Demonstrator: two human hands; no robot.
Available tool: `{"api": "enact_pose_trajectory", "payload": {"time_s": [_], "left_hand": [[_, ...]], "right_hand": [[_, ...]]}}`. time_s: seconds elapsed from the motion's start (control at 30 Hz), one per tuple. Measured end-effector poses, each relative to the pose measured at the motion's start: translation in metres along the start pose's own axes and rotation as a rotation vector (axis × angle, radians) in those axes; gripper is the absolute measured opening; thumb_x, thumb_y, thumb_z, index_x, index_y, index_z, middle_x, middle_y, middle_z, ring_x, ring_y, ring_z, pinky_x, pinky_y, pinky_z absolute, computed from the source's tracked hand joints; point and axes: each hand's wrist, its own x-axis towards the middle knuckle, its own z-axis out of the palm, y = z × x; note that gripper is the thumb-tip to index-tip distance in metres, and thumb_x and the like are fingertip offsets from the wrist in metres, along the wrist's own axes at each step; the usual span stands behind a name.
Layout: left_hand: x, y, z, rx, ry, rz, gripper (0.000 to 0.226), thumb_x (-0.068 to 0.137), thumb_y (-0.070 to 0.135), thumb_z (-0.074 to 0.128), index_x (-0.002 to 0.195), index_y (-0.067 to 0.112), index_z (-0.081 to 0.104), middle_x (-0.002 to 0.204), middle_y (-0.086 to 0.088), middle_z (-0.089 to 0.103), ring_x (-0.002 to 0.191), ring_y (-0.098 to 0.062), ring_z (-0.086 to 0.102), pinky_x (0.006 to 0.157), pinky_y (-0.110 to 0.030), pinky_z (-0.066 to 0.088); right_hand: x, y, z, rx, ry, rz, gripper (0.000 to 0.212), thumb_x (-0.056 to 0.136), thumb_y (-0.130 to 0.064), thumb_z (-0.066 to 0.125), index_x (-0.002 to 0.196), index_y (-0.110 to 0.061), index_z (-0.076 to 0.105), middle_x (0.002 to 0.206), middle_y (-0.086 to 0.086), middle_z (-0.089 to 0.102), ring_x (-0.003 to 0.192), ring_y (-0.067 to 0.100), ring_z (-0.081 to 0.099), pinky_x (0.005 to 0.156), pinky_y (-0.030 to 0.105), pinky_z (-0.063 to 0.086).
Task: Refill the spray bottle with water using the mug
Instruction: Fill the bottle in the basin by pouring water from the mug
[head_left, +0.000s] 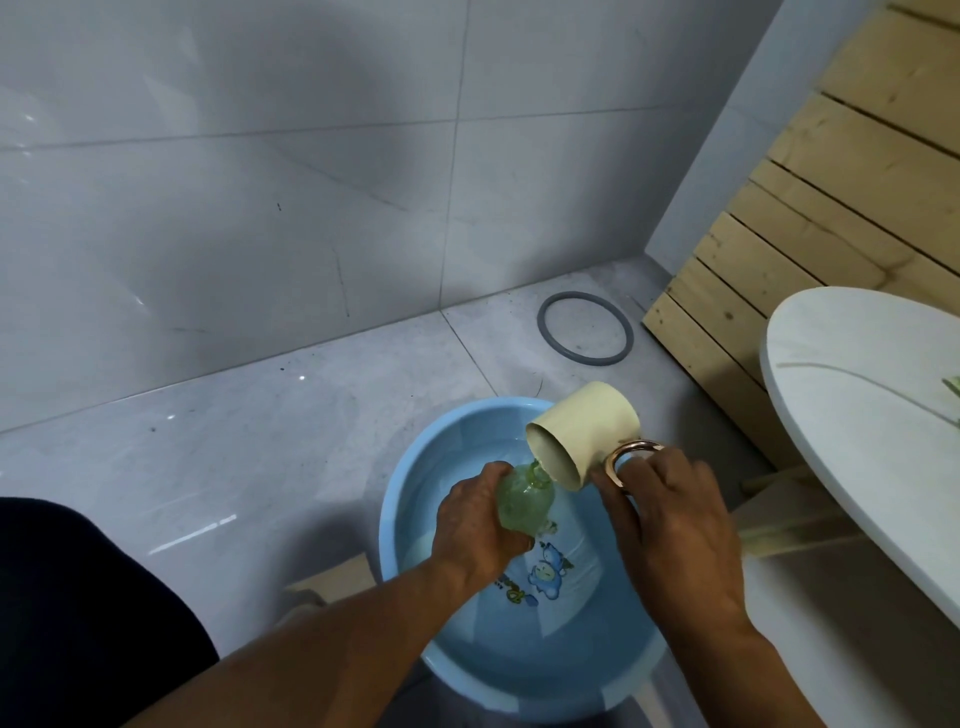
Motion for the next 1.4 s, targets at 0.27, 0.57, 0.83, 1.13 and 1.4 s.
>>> {"api": "enact_pose_trajectory", "payload": {"time_s": [0.27,0.57,0.83,1.13,1.4], "left_hand": [[0.001,-0.001,0.000,-0.013,-0.004,-0.019,0.064,0.067,0.027,0.086,0.121,0.036,0.053,0.101,0.013,0.058,0.099,-0.012,0.058,0.082,-0.029,0.052],[0.001,-0.004,0.003,-0.072,0.012,-0.027,0.055,0.065,0.031,0.081,0.111,0.039,0.053,0.098,0.014,0.069,0.094,-0.010,0.065,0.084,-0.036,0.057],[0.003,-0.019,0.005,-0.200,0.000,-0.077,0.064,0.065,0.022,0.083,0.104,0.053,0.044,0.101,0.014,0.067,0.093,-0.012,0.067,0.083,-0.041,0.059],[0.016,-0.037,0.008,-0.266,0.043,-0.058,0.075,0.061,0.019,0.086,0.119,0.048,0.048,0.114,0.010,0.064,0.103,-0.012,0.065,0.084,-0.035,0.060],[0.026,-0.047,0.015,-0.242,0.049,-0.029,0.072,0.060,0.022,0.085,0.118,0.047,0.050,0.114,0.010,0.062,0.104,-0.011,0.063,0.089,-0.041,0.057]], "right_hand": [[-0.002,0.002,0.004,-0.009,-0.002,-0.036,0.018,0.087,-0.026,0.071,0.091,-0.009,0.072,0.089,0.008,0.062,0.076,0.024,0.046,0.059,0.032,0.039],[-0.006,0.007,0.015,0.080,-0.013,0.056,0.018,0.087,-0.028,0.071,0.093,-0.012,0.072,0.094,0.008,0.063,0.081,0.025,0.051,0.066,0.032,0.042],[-0.017,0.014,0.051,0.795,-0.212,1.076,0.040,0.101,-0.036,0.046,0.074,-0.009,0.060,0.066,0.005,0.057,0.054,0.015,0.048,0.049,0.026,0.032],[-0.047,0.029,0.118,0.389,-0.506,0.784,0.035,0.102,-0.031,0.044,0.085,-0.010,0.065,0.079,0.008,0.061,0.077,0.030,0.061,0.063,0.032,0.035],[-0.064,0.038,0.134,0.117,-0.595,0.612,0.017,0.100,-0.014,0.044,0.095,-0.021,0.059,0.100,0.004,0.064,0.106,0.023,0.064,0.073,0.024,0.037]]}}
